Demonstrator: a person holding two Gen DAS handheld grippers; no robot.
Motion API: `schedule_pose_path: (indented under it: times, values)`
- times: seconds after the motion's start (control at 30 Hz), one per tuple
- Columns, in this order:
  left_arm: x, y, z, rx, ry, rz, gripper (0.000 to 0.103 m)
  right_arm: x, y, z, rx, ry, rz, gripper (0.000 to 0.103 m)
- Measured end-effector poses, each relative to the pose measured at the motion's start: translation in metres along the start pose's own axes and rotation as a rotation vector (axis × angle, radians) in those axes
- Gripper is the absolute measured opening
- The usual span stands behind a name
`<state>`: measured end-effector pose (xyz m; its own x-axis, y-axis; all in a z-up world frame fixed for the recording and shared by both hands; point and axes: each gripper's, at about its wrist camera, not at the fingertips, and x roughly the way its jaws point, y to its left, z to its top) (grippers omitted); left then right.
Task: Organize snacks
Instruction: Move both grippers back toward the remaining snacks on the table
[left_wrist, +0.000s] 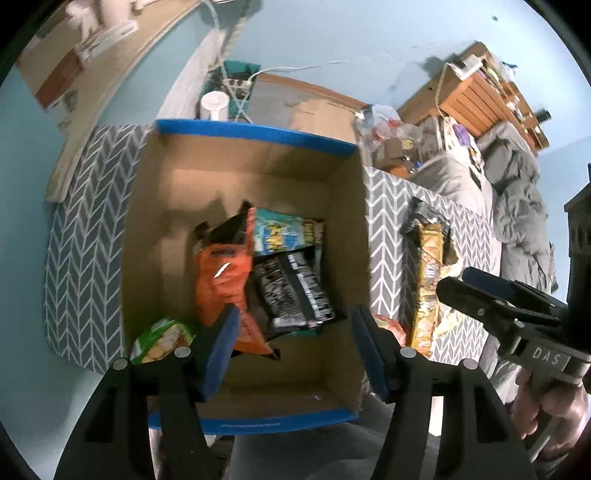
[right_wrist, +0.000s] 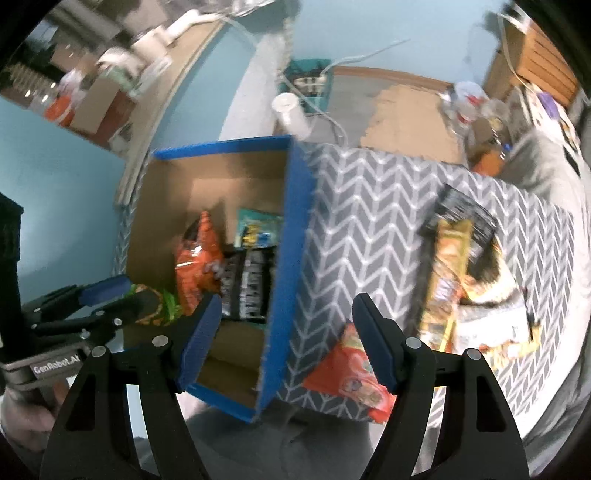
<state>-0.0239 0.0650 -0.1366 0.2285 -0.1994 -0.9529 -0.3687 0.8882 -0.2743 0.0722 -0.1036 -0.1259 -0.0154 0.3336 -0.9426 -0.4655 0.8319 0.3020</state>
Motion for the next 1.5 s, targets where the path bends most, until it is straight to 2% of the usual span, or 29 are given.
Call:
schedule_pose_path:
  times: [0.37, 0.7, 0.87, 1.23, 1.3, 1.5]
  values:
    - [0.015, -0.061, 0.009, 0.141, 0.04, -0.035, 0.064, -0.02, -0.093, -0.028, 0.215, -0.029, -0.063, 0.074]
    - [0.031, -0.117, 0.013, 0.247, 0.082, -0.06, 0.065, -0.035, -0.158, -0.059, 0.368, -0.042, -0.107, 0.074]
    - [0.046, -0.145, 0.012, 0.283, 0.113, -0.072, 0.07, -0.036, -0.188, -0.074, 0.442, -0.037, -0.12, 0.074]
    - [0.101, -0.192, 0.003, 0.343, 0.215, -0.067, 0.071, -0.005, -0.249, -0.112, 0.62, 0.006, -0.117, 0.074]
    - [0.11, -0.197, 0.002, 0.346, 0.226, -0.062, 0.074, 0.003, -0.256, -0.117, 0.649, 0.017, -0.106, 0.074]
    - [0.134, -0.206, 0.004, 0.338, 0.25, -0.056, 0.075, 0.028, -0.279, -0.132, 0.759, 0.026, -0.065, 0.074]
